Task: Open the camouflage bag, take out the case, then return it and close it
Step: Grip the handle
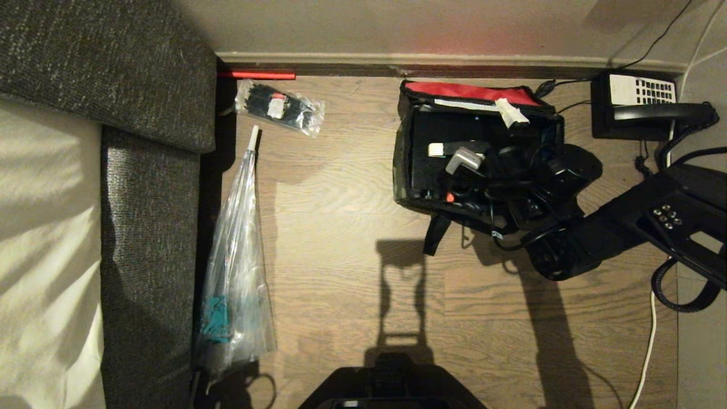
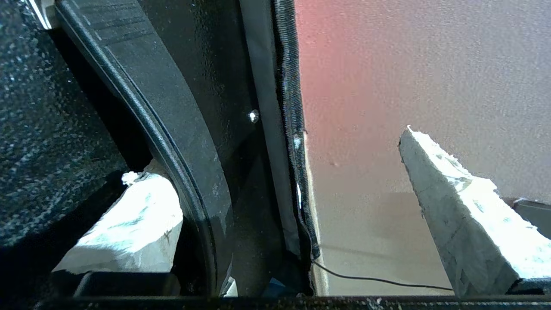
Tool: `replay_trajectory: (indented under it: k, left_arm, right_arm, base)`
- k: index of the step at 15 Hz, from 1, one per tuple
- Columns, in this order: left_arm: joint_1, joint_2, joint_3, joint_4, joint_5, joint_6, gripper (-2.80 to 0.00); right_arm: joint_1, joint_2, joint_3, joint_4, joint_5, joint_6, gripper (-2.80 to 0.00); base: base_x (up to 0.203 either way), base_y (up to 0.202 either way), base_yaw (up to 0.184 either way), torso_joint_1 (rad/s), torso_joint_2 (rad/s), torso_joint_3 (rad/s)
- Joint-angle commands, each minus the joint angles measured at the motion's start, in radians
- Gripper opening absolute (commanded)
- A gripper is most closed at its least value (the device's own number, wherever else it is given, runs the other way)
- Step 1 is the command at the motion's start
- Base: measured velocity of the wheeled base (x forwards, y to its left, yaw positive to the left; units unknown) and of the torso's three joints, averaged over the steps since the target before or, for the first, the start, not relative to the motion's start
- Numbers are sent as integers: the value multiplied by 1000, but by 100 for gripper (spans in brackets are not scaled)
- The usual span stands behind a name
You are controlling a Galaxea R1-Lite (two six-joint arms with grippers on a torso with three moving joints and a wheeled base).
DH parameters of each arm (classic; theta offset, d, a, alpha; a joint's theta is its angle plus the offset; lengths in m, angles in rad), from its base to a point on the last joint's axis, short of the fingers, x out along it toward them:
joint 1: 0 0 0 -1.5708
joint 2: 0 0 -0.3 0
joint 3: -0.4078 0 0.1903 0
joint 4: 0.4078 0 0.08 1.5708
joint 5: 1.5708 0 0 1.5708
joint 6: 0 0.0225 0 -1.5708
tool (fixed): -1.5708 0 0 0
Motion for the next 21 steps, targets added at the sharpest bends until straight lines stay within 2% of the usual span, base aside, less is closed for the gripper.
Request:
replay_trajectory:
  k: [1, 11, 12, 21]
  left_arm:
    - [0, 0, 0, 0, 0, 0, -280]
    - [0, 0, 0, 0, 0, 0, -280]
    - [0, 0, 0, 0, 0, 0, -280]
    - [0, 0, 0, 0, 0, 0, -280]
  right_arm:
    - [0, 14, 1, -7, -1, -10, 0]
    - [-1, 46, -9, -7, -57, -34, 0]
    - [0, 50, -8, -7, -61, -37, -280]
    - [0, 60, -3, -7, -81, -31, -280]
  base:
    - [0, 0, 0, 0, 0, 0]
    - [0, 0, 0, 0, 0, 0]
    - [0, 0, 0, 0, 0, 0]
    - [0, 0, 0, 0, 0, 0]
